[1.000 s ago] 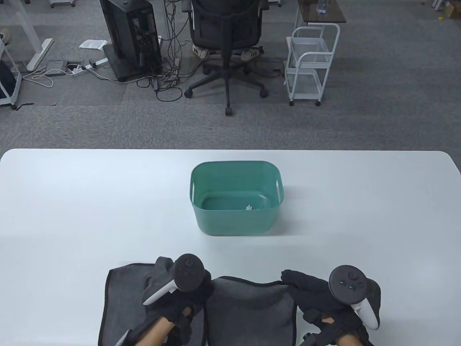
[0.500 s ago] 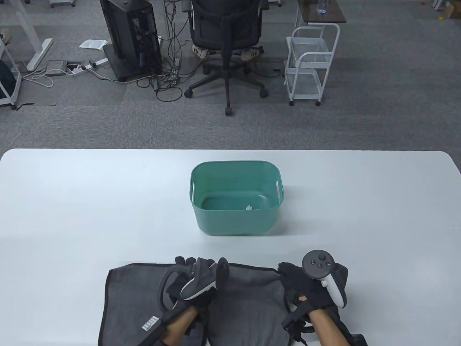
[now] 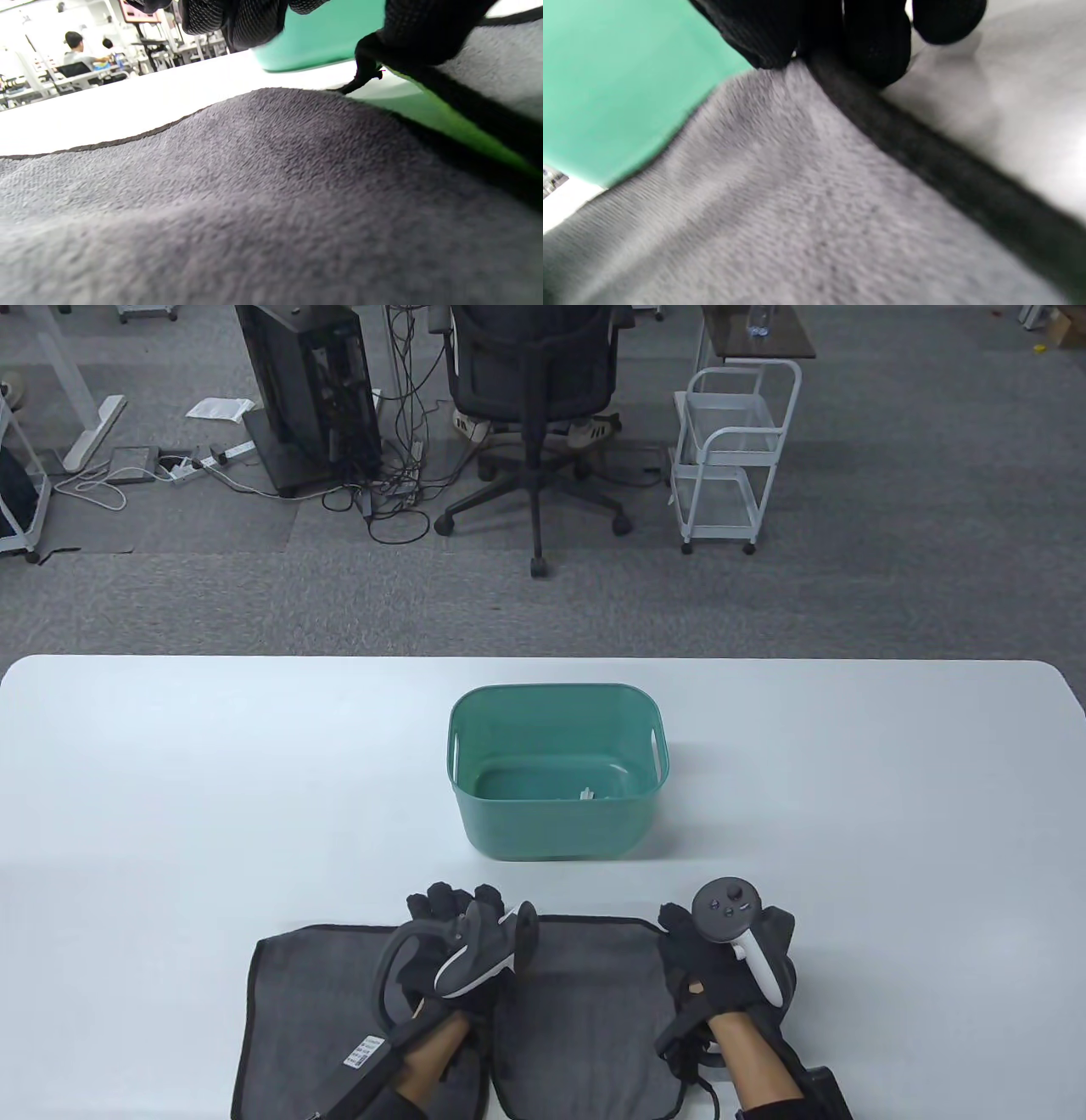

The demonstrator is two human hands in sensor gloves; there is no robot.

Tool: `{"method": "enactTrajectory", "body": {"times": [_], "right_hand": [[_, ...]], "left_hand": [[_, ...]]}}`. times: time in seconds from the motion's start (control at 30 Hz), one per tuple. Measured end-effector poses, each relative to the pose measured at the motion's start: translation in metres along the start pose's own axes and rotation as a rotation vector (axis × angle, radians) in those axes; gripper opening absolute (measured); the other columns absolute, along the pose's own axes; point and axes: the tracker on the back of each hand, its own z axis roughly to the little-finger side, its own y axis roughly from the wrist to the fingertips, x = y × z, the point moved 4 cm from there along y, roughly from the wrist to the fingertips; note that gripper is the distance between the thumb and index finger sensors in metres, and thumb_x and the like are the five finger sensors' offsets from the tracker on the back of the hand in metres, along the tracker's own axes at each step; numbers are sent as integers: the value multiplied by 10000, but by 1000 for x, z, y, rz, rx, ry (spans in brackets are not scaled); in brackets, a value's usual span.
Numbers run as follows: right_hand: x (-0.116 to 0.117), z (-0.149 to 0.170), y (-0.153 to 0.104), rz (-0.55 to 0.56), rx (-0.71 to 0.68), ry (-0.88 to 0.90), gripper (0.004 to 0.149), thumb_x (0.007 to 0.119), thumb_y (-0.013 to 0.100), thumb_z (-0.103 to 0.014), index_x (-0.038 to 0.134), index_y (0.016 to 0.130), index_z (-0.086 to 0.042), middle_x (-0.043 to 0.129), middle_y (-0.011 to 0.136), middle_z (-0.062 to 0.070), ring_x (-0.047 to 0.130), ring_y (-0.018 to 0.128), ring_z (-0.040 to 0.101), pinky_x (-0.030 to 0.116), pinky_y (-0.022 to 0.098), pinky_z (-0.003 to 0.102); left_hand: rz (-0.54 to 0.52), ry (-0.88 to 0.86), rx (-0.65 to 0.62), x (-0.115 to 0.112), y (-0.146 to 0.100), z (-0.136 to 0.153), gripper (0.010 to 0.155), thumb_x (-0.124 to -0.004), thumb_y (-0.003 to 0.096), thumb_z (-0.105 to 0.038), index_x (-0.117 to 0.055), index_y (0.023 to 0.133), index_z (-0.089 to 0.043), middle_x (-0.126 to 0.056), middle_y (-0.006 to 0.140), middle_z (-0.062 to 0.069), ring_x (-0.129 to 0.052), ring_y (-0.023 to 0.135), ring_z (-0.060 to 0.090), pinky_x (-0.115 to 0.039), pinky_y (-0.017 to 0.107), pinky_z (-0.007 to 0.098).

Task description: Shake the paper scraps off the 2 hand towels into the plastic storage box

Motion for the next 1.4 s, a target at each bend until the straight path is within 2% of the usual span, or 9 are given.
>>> {"method": "enactTrajectory", "body": {"times": [0.23,0.3,0.4,0.53,0.67,0.8,0.93,1.13,1.4], "right_hand": [[-36,-12,-22,98,-128,181,553,814,586,-281,549,1058,-166,653,1108,150,622,1001,458,425,739,667],[-44,-23,-30,99,-210,187,593,809,572,-330,528,1068,-165,589,1145,155,519,1063,460,296,734,703],[-47,-45,-49,34,-351,113,706,772,562,-473,422,1107,-193,414,1213,160,293,1116,471,141,688,719],[-34,-67,-75,-14,-494,-63,835,749,528,-604,346,1124,-180,285,1242,172,183,1125,485,121,673,737],[3,-78,-95,-68,-640,-179,903,732,500,-652,298,1113,-150,232,1236,166,136,1122,455,161,707,716],[26,-76,-103,-34,-661,-279,921,729,470,-665,298,1104,-154,210,1236,138,237,1147,453,293,747,710],[46,-77,-101,-131,-669,-356,916,728,471,-655,283,1101,-160,194,1240,109,138,1152,406,187,762,677],[59,-75,-98,-238,-645,-459,924,710,472,-663,212,1087,-185,103,1227,66,11,1115,349,51,740,605],[53,-65,-93,-223,-583,-447,923,706,469,-663,209,1080,-183,96,1219,66,45,1117,357,70,747,578]], "left_hand": [[-240,-219,-2,40,-33,33,825,-663,490,-674,-319,1098,-236,-499,1129,93,-530,1085,444,-505,794,585],[-312,-271,-37,52,-47,39,841,-680,482,-670,-327,1100,-221,-485,1129,117,-521,1077,465,-500,790,590],[-363,-339,-99,66,-68,44,893,-706,468,-677,-286,1104,-212,-405,1144,154,-433,1092,486,-450,799,603],[-380,-385,-210,70,-93,41,920,-726,459,-687,-290,1110,-206,-409,1152,155,-423,1103,487,-424,808,608],[-325,-330,-339,59,-101,25,937,-736,449,-700,-302,1111,-198,-416,1151,158,-424,1101,494,-418,808,605],[-258,-270,-385,41,-94,20,956,-737,434,-711,-299,1107,-193,-401,1151,156,-404,1102,492,-398,808,600],[-159,-300,-463,27,-86,13,964,-738,433,-703,-269,1099,-188,-356,1148,157,-344,1101,485,-359,807,590],[-117,-271,-520,22,-86,3,970,-740,426,-712,-272,1100,-192,-355,1152,148,-335,1111,468,-344,815,579],[-74,-266,-530,13,-81,-1,977,-728,422,-725,-264,1100,-197,-351,1153,142,-336,1114,458,-339,818,567]]}}
